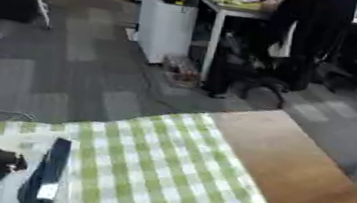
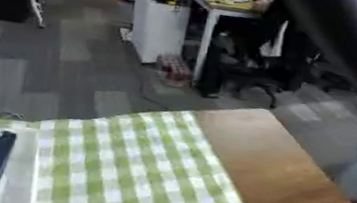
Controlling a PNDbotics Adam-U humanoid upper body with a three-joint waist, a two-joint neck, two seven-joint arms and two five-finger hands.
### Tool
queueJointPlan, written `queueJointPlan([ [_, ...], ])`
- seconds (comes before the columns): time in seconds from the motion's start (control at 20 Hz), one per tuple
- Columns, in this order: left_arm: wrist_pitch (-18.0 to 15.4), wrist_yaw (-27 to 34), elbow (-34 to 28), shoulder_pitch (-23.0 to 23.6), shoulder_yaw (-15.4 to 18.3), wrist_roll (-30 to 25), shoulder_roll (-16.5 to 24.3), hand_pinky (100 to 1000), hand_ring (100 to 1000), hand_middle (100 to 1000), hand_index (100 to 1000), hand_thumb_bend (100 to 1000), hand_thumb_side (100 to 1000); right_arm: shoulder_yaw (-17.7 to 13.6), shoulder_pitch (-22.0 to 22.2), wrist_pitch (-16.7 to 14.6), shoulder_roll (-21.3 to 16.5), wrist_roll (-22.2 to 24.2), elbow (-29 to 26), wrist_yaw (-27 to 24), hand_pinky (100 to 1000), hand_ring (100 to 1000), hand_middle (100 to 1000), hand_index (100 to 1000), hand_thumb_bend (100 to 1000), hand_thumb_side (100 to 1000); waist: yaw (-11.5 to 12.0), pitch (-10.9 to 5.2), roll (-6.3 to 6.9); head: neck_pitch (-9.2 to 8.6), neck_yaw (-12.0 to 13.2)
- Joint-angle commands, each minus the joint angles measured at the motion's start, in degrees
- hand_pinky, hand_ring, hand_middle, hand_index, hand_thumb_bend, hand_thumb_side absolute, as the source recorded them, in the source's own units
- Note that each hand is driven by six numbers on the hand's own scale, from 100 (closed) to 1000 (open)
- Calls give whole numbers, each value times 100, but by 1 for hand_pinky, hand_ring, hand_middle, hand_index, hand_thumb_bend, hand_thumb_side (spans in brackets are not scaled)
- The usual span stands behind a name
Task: Pick up objects on the table and place them in the box.
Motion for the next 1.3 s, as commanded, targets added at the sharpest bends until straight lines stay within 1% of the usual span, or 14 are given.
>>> queueJointPlan([
  [0.05, -932, 445, -177, -75, 33, 176, 106, 858, 840, 962, 1000, 381, 1000, -7, 49, -8, -50, -1, -21, -30, 594, 595, 531, 651, 100, 918, 26, -58, 10, -85, 23],
  [0.2, -932, 1192, -439, -115, 115, -580, 181, 912, 899, 993, 1000, 522, 1000, -31, 84, 12, -33, -13, -20, -45, 595, 595, 531, 651, 100, 917, 78, -85, -3, -61, -12],
  [0.3, -932, 1767, -593, -169, 210, -1088, 254, 935, 922, 1000, 1000, 560, 1000, -50, 118, 28, -18, -21, -24, -61, 595, 595, 531, 651, 100, 917, 113, -110, -15, -51, -32],
  [0.65, -932, 3683, -741, -261, 602, -2908, 410, 940, 931, 1000, 1000, 601, 1000, -103, 223, 74, 46, -48, -49, -146, 595, 595, 531, 651, 100, 916, 248, -176, -64, -77, -102],
  [0.8, -932, 4588, -1128, -132, 827, -3371, 619, 884, 880, 968, 1000, 400, 1000, -159, 265, 115, 82, -89, -48, -154, 596, 596, 532, 651, 100, 915, 369, -213, -65, -43, -198],
  [0.85, -932, 4817, -1435, -9, 948, -3456, 765, 884, 880, 968, 1000, 400, 1000, -185, 289, 131, 96, -112, -50, -164, 596, 596, 532, 651, 100, 915, 423, -232, -65, -21, -237],
  [0.9, -932, 4988, -1810, 155, 1069, -3501, 934, 890, 866, 942, 1000, 285, 1000, -209, 314, 146, 113, -135, -53, -177, 597, 597, 532, 651, 100, 915, 476, -251, -67, 4, -273],
  [0.95, -932, 5109, -2342, 410, 1213, -3487, 1152, 881, 854, 922, 994, 212, 1000, -243, 350, 166, 140, -165, -56, -195, 597, 597, 532, 652, 100, 914, 544, -275, -77, 50, -327],
  [1.0, -932, 5192, -2854, 710, 1379, -3431, 1344, 844, 824, 900, 983, 203, 1000, -270, 383, 190, 167, -192, -62, -209, 599, 598, 533, 652, 100, 913, 601, -292, -91, 90, -383],
  [1.05, -932, 5236, -3357, 1077, 1569, -3315, 1517, 853, 832, 907, 988, 204, 1000, -311, 435, 226, 211, -229, -75, -225, 599, 598, 533, 652, 100, 913, 683, -319, -116, 152, -468],
  [1.1, -925, 5197, -3611, 1387, 1761, -3171, 1618, 769, 784, 868, 941, 187, 1000, -348, 487, 265, 261, -266, -96, -234, 600, 599, 534, 652, 100, 913, 764, -344, -146, 222, -556],
  [1.15, -928, 5137, -3736, 1655, 1852, -3050, 1633, 793, 795, 878, 953, 192, 1000, -387, 547, 306, 325, -304, -126, -242, 600, 599, 534, 652, 100, 914, 844, -369, -180, 294, -634],
  [1.25, -931, 4946, -3828, 2254, 1905, -2892, 1405, 524, 604, 746, 773, 159, 1000, -479, 680, 398, 480, -385, -195, -261, 601, 600, 535, 652, 100, 912, 1047, -422, -262, 443, -830],
  [1.3, -931, 4847, -3842, 2563, 1892, -2821, 1164, 297, 501, 669, 706, 151, 1000, -528, 746, 445, 569, -431, -237, -273, 601, 600, 535, 652, 100, 912, 1145, -451, -303, 502, -928],
])
